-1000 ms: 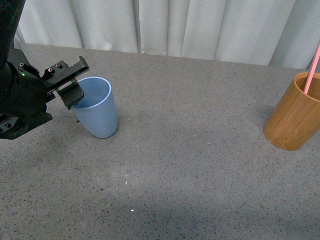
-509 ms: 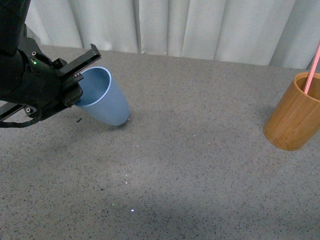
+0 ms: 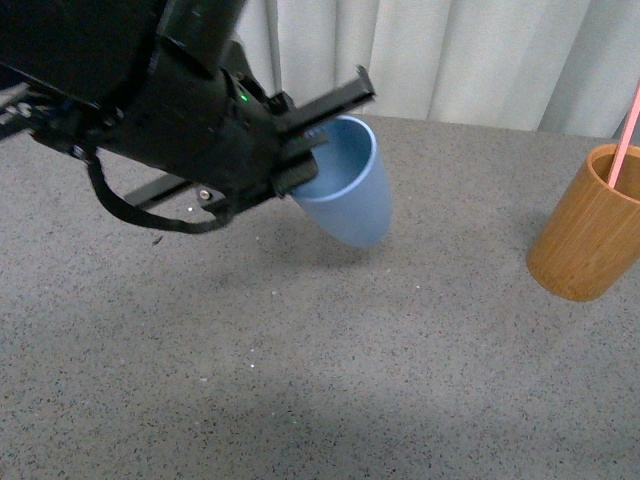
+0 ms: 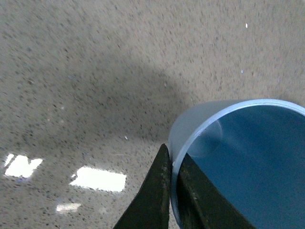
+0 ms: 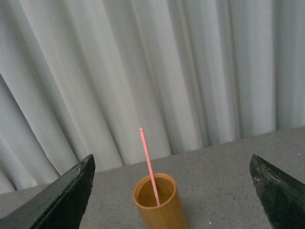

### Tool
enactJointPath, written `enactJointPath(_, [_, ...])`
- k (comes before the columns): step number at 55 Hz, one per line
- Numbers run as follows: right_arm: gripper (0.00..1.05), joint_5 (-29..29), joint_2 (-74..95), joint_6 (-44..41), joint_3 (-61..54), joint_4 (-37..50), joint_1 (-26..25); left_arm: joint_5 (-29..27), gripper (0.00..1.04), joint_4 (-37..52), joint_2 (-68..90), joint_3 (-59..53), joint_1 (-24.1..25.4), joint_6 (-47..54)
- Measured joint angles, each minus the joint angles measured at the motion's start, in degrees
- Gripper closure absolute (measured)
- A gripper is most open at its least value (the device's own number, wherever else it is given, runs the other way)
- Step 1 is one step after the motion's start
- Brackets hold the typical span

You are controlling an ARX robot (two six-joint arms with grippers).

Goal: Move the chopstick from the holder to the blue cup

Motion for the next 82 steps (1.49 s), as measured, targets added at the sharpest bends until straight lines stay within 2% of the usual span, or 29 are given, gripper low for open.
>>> enactJointPath(6, [0.1,0.0,0.0,0.0,0.0,0.0,0.0,-0.7,1.01,-0.8,1.9,0.5,-3.6,0.1])
enactJointPath(17, [0.1,0.0,0.0,0.0,0.0,0.0,0.0,-1.3,1.01,-0.9,2.1,0.5,-5.5,0.1])
enactJointPath(62, [0.1,0.0,0.0,0.0,0.0,0.0,0.0,-2.5,1.01,-0.6,3.7,0.5,-6.0,-0.8])
enactJointPath(66, [0.1,0.0,0.0,0.0,0.0,0.0,0.0,-2.3,0.9,-0.7,3.7,0.5,-6.1,-0.9])
enactJointPath(70, [0.1,0.0,0.0,0.0,0.0,0.0,0.0,-2.0,0.74,-0.7,3.7,0.5,-6.3,-0.9])
enactJointPath(82, [0.1,0.0,0.0,0.0,0.0,0.0,0.0,-1.5,0.43,-0.7,3.7,0.7,-6.3,-0.9])
